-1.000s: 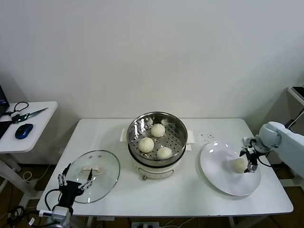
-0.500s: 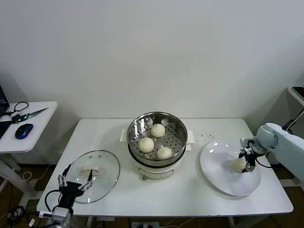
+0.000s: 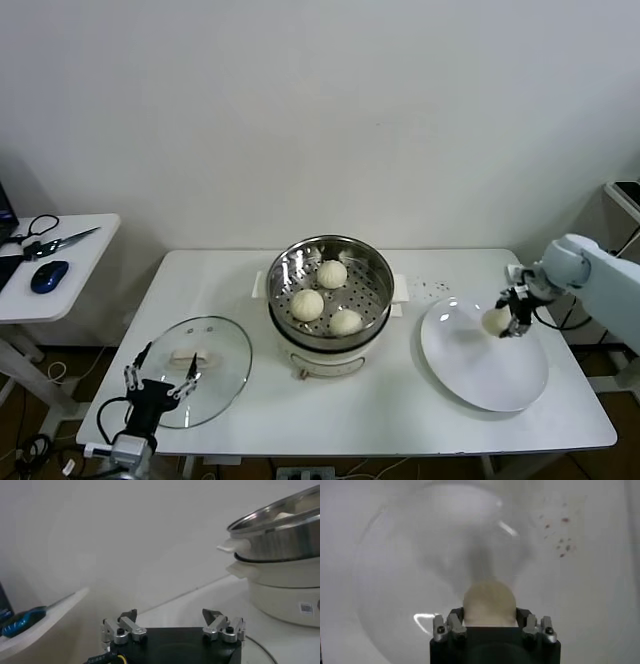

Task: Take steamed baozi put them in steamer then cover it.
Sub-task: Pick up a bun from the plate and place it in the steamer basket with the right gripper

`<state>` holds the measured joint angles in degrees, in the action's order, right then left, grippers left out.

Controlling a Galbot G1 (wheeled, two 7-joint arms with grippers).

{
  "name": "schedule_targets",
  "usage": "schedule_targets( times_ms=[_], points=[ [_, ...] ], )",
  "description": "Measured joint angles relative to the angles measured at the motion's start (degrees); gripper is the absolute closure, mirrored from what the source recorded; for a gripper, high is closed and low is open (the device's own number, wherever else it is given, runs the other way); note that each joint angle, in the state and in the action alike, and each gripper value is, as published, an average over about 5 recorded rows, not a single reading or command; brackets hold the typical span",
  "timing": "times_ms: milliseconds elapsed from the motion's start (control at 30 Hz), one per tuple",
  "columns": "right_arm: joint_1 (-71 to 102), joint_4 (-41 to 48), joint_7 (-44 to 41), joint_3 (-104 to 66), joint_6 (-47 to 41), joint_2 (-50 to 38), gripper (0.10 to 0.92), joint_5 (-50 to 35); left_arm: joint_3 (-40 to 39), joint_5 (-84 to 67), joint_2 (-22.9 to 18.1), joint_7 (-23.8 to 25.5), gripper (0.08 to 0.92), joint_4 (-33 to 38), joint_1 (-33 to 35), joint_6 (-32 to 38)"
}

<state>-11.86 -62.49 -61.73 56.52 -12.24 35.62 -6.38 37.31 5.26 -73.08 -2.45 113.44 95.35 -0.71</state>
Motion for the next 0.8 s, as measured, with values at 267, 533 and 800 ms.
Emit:
schedule_targets(
  times_ms=[267,533,800],
  points=[
    [-17.4,-3.5,1.5,12.9,-2.7,4.8,0.350,-12.0,-0.9,0.1,0.0,0.0,0.177,0.0,-0.2,0.1],
    [-29.8,-7.4,4.2,23.1,-6.3,12.3,0.355,-22.5,-1.5,-0.2,0.6,0.1,0.177,0.0,-0.5,-0.1],
    [-33.9,-11.7,9.0,28.2,-11.7,19.2,0.355,-29.8,-2.1,-0.4,0.5,0.3,0.177,-0.7,-1.1,-0.1]
  ],
)
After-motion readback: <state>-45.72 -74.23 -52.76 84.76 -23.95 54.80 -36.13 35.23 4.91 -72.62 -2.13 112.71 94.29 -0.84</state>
